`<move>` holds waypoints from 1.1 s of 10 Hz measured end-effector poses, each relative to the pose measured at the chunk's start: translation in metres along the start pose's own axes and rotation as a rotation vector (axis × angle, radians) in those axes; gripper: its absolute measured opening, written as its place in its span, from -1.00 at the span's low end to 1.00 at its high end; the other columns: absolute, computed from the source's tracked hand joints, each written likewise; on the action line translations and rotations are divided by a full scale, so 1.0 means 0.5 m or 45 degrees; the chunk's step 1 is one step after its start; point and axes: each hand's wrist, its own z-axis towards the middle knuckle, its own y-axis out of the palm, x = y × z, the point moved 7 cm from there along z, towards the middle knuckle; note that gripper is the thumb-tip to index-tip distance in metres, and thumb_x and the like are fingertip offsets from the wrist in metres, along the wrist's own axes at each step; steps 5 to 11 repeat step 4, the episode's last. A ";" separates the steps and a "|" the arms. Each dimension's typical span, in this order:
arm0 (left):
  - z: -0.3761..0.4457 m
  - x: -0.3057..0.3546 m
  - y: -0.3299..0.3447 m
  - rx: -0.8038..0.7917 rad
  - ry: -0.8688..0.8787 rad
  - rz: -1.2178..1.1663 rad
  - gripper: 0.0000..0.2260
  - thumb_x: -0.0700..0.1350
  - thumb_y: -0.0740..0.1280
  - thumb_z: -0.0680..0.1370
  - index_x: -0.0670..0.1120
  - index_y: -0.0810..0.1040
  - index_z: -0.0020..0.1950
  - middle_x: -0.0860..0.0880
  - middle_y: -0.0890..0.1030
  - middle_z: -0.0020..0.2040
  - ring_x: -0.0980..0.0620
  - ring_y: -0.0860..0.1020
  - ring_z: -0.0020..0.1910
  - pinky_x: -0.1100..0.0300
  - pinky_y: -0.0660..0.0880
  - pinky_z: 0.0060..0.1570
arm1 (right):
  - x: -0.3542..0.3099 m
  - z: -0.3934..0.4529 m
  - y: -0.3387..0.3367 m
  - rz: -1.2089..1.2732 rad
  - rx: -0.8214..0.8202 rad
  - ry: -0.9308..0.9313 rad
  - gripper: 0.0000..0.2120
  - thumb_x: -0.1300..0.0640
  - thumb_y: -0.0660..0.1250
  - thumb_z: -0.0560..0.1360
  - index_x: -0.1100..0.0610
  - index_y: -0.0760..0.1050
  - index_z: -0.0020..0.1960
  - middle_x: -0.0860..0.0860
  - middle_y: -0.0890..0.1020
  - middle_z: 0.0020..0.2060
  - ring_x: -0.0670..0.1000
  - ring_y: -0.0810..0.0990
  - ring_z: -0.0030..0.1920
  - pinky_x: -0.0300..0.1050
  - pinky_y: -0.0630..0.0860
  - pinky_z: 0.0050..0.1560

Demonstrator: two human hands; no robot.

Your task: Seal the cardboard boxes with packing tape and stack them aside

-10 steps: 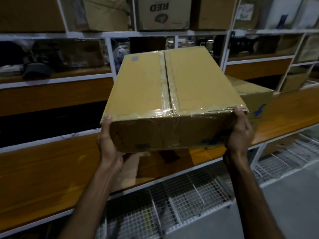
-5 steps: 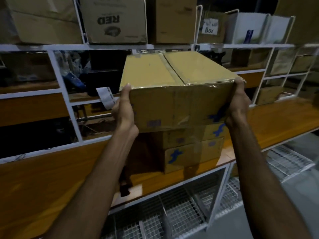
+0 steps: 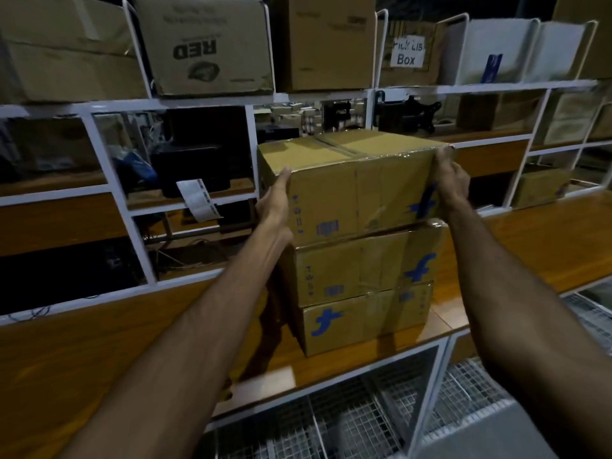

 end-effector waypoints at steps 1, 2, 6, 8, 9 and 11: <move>0.072 -0.038 0.004 -0.092 -0.051 0.101 0.20 0.61 0.54 -0.11 0.12 0.53 0.47 -0.12 0.59 0.39 -0.33 0.57 0.29 -0.59 0.41 0.12 | 0.041 0.031 0.000 -0.059 0.003 -0.037 -0.11 -0.47 0.32 0.49 -0.06 0.21 0.67 0.09 0.36 0.58 0.21 0.38 0.52 0.28 0.43 0.46; 0.041 -0.029 0.011 -0.101 -0.020 0.234 0.23 0.67 0.46 -0.05 0.13 0.44 0.54 -0.10 0.52 0.47 -0.32 0.53 0.36 -0.55 0.43 0.17 | 0.071 0.024 -0.002 -0.102 0.044 -0.003 -0.23 -0.33 0.33 0.59 -0.01 0.24 0.66 0.10 0.43 0.53 0.18 0.43 0.48 0.20 0.45 0.44; -0.099 -0.063 -0.063 -0.066 0.137 0.428 -0.69 0.24 0.30 0.65 0.05 0.64 0.20 0.09 0.66 0.12 -0.01 0.62 0.12 -0.07 0.53 0.08 | 0.153 0.007 -0.020 -0.273 0.185 -0.139 -0.38 -0.09 0.42 0.57 0.06 0.39 0.57 0.08 0.57 0.41 0.15 0.54 0.39 0.23 0.52 0.41; -0.099 -0.063 -0.063 -0.066 0.137 0.428 -0.69 0.24 0.30 0.65 0.05 0.64 0.20 0.09 0.66 0.12 -0.01 0.62 0.12 -0.07 0.53 0.08 | 0.153 0.007 -0.020 -0.273 0.185 -0.139 -0.38 -0.09 0.42 0.57 0.06 0.39 0.57 0.08 0.57 0.41 0.15 0.54 0.39 0.23 0.52 0.41; -0.099 -0.063 -0.063 -0.066 0.137 0.428 -0.69 0.24 0.30 0.65 0.05 0.64 0.20 0.09 0.66 0.12 -0.01 0.62 0.12 -0.07 0.53 0.08 | 0.153 0.007 -0.020 -0.273 0.185 -0.139 -0.38 -0.09 0.42 0.57 0.06 0.39 0.57 0.08 0.57 0.41 0.15 0.54 0.39 0.23 0.52 0.41; -0.099 -0.063 -0.063 -0.066 0.137 0.428 -0.69 0.24 0.30 0.65 0.05 0.64 0.20 0.09 0.66 0.12 -0.01 0.62 0.12 -0.07 0.53 0.08 | 0.153 0.007 -0.020 -0.273 0.185 -0.139 -0.38 -0.09 0.42 0.57 0.06 0.39 0.57 0.08 0.57 0.41 0.15 0.54 0.39 0.23 0.52 0.41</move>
